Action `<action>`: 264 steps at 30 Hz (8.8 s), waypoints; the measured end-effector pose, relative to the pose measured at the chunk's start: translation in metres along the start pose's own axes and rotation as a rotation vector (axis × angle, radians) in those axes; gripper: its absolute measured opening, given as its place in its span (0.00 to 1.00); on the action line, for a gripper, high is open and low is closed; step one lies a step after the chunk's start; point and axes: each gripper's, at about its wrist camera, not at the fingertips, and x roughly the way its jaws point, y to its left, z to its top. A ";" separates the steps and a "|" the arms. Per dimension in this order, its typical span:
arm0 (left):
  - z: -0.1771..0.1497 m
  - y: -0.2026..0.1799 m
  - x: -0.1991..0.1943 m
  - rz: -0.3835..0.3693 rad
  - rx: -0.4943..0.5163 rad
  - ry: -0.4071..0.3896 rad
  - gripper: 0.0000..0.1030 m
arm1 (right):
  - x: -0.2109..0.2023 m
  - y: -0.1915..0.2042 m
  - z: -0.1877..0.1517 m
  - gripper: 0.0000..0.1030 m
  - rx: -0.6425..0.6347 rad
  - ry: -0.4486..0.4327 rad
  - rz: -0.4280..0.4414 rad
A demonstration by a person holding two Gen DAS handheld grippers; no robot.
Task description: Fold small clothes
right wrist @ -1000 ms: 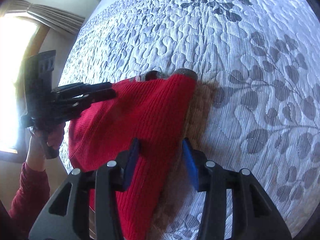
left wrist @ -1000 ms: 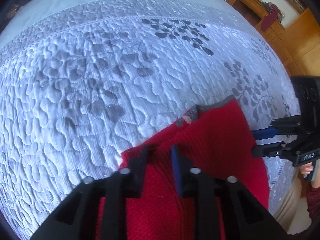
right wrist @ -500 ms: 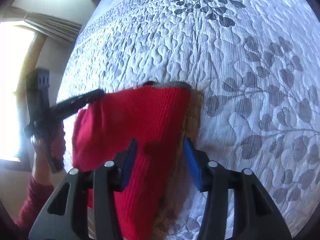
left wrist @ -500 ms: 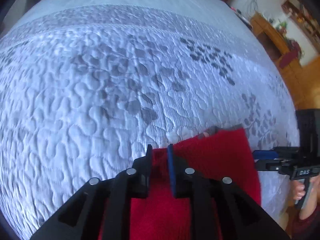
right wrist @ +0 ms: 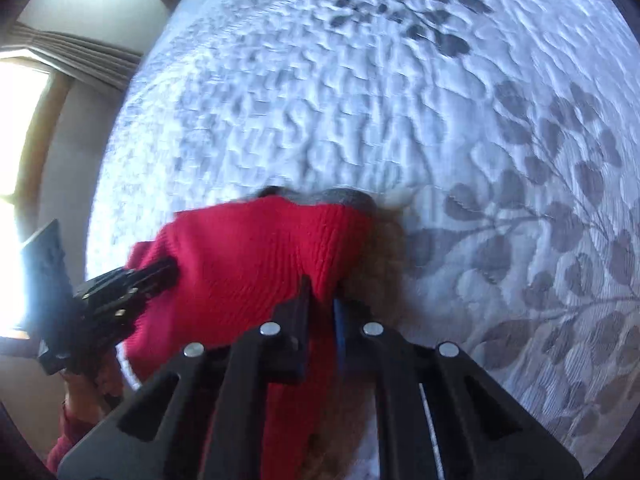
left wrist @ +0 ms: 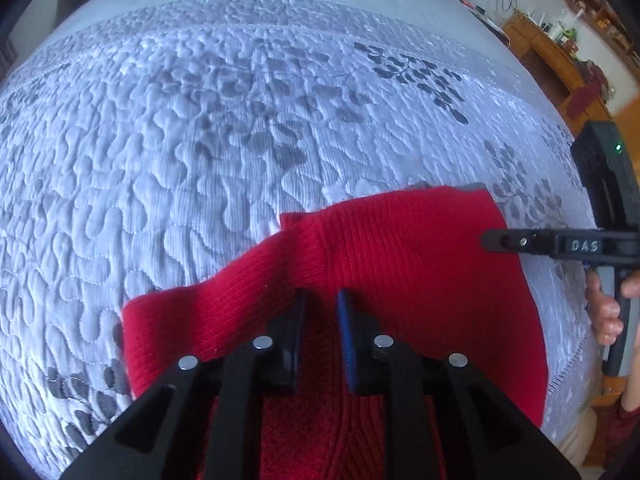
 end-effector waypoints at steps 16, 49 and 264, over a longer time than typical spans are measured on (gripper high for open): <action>-0.129 -0.014 -0.085 0.000 -0.107 -0.045 0.23 | -0.040 0.032 -0.154 0.57 -0.140 0.055 0.071; -0.173 -0.033 -0.078 0.109 -0.052 -0.078 0.27 | -0.010 0.047 -0.205 0.15 -0.152 0.063 0.004; -0.198 -0.255 -0.150 0.298 -0.047 -0.167 0.72 | -0.252 -0.036 -0.370 0.92 -0.035 -0.313 -0.423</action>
